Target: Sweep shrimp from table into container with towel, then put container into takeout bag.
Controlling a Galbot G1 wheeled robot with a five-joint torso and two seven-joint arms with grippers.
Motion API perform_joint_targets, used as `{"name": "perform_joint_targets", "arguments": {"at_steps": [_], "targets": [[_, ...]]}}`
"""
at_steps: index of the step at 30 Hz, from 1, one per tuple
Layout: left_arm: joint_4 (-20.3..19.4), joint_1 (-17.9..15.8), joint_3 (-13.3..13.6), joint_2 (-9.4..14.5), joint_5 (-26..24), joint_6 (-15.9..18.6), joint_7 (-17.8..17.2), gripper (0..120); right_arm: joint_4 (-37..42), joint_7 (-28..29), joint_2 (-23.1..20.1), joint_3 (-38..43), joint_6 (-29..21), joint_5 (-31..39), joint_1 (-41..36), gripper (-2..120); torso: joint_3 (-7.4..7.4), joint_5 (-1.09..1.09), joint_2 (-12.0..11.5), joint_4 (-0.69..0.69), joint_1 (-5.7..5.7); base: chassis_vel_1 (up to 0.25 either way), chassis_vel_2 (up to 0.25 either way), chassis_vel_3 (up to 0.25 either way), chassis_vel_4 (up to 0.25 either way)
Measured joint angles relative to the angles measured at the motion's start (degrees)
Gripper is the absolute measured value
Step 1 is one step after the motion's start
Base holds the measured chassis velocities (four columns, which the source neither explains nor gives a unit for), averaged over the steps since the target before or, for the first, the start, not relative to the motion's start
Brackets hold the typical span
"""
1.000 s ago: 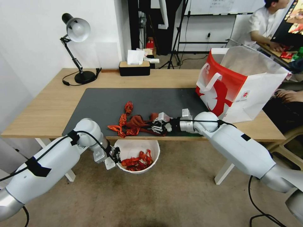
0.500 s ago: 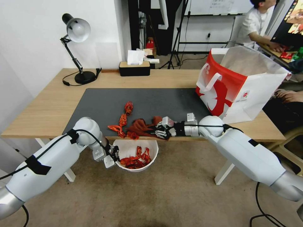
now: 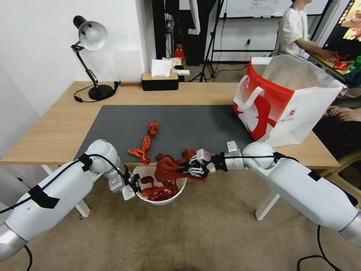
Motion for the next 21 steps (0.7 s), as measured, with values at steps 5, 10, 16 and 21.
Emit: {"name": "perform_joint_targets", "arguments": {"at_steps": [5, 10, 16, 21], "targets": [[0.0, 0.8, -0.7, 0.1, 0.1, -0.1, 0.0, 0, -1.6, 2.9, 1.4, 0.7, -1.7, 6.7, 1.9, 7, 0.0, 0.01, 0.0, -0.02, 0.0, 0.0, 0.0, 0.0, 0.0], [-0.1, 2.7, -2.4, 0.8, 0.3, -0.6, 0.0, 0, -8.3, 6.7, 5.9, 1.1, -1.6, 10.0, 8.0, 7, -0.01, 0.01, 0.0, -0.02, 0.0, 0.0, 0.0, 0.0, 0.0], [-0.2, 4.2, -4.4, 1.9, 0.5, -1.1, 0.0, 0, -18.9, 10.3, 12.9, -1.5, 1.0, 6.0, 15.1, 7, -0.01, 0.0, 0.0, 0.02, 0.0, 0.0, 0.0, 0.0, 0.0], [-0.1, 4.8, -5.6, 2.7, 0.5, -1.4, -0.1, 0, -29.7, 13.2, 18.7, -2.6, 2.7, 0.3, 18.3, 7, -0.01, 0.0, 0.0, 0.0, 0.01, 0.0, 0.0, 0.0, 0.0]]}}
